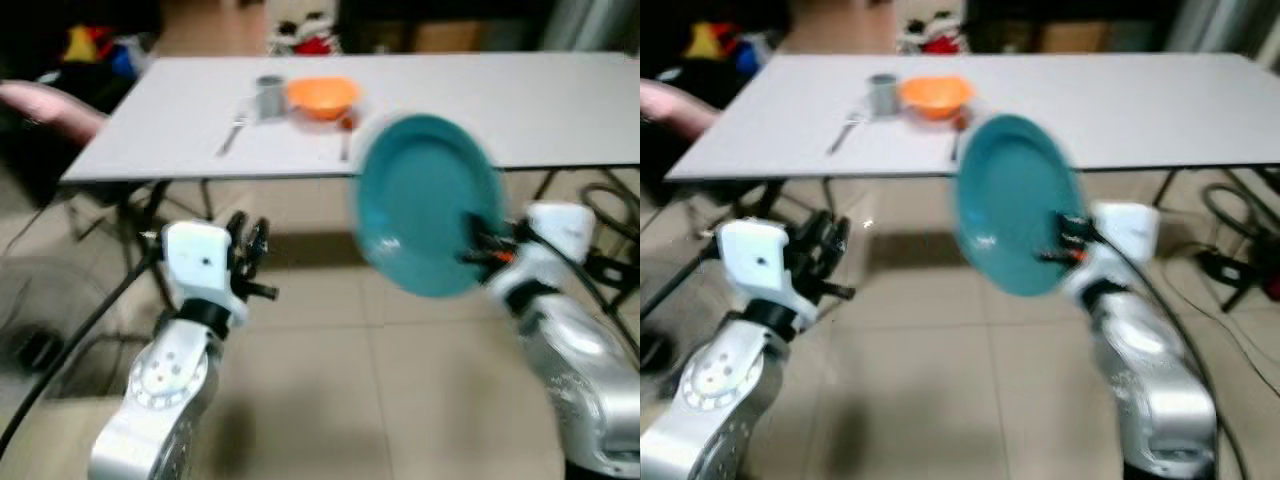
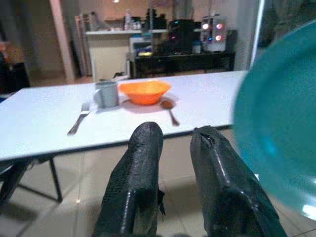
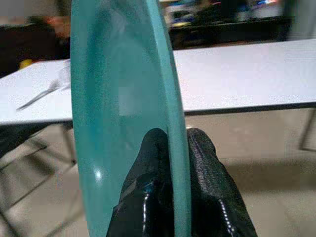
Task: Setting the table
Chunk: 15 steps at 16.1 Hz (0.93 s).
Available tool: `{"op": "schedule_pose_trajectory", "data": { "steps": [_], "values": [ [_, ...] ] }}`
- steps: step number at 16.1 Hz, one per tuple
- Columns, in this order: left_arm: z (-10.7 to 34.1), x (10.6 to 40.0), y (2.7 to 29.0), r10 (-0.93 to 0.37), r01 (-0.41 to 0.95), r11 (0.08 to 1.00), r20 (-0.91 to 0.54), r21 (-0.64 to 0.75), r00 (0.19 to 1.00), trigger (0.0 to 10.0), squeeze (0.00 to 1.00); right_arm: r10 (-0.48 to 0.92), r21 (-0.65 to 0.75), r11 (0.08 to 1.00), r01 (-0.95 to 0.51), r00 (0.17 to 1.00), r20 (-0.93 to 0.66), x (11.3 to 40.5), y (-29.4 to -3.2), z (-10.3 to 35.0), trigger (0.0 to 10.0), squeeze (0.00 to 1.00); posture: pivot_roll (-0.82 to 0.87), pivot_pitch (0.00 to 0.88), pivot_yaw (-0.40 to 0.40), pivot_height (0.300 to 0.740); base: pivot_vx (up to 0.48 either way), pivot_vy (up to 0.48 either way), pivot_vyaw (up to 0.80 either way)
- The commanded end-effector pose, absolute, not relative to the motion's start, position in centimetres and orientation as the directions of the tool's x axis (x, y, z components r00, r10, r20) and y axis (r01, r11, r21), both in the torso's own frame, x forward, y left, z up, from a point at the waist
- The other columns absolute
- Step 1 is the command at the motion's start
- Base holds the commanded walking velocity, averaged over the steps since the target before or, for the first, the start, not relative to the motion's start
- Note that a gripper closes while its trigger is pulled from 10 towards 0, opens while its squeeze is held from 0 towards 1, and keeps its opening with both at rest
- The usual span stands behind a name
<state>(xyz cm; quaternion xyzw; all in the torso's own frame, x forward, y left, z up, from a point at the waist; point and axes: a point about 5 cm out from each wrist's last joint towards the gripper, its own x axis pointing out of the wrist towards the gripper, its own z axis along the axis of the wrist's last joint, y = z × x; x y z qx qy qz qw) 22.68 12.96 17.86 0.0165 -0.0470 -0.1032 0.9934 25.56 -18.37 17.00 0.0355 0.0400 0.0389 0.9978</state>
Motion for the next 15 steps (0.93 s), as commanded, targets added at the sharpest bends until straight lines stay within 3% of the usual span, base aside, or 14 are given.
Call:
{"op": "schedule_pose_trajectory", "data": {
  "steps": [1,5,8,13,15],
  "values": [
    [18.1,22.6,13.7,-0.180,0.175,0.983,0.096,0.062,0.979,10.0,0.00,0.150,0.086,0.985,-0.148,0.989,-0.013,25.6,-16.8,18.3,10.0,0.00,-0.07,0.010,0.011,0.740,0.285,0.000,-0.80],
    [17.7,22.6,15.1,-0.082,0.075,0.993,0.076,0.089,0.994,10.0,0.00,0.219,0.051,0.975,-0.217,0.975,-0.030,26.1,-15.8,18.5,10.0,0.00,-0.07,0.014,0.014,0.740,0.289,0.000,-0.12],
    [17.3,22.1,16.9,0.009,-0.017,0.992,0.065,0.124,0.998,10.0,0.00,0.282,0.144,0.951,-0.275,0.959,-0.031,26.8,-15.2,18.9,10.0,0.00,-0.06,0.018,0.007,0.740,0.298,0.000,0.00],
    [17.2,21.6,16.9,0.014,-0.021,0.992,0.057,0.125,0.998,10.0,0.00,0.275,0.246,0.934,-0.260,0.961,-0.025,27.7,-15.4,19.2,10.0,0.00,-0.06,0.020,0.008,0.740,0.331,0.000,0.74],
    [16.9,21.3,17.1,0.028,-0.034,0.991,0.046,0.129,0.999,10.0,0.00,0.319,0.306,0.905,-0.296,0.947,-0.027,28.1,-15.0,19.3,10.0,0.00,-0.06,0.021,0.008,0.740,0.341,0.000,0.00]
  ]
}}
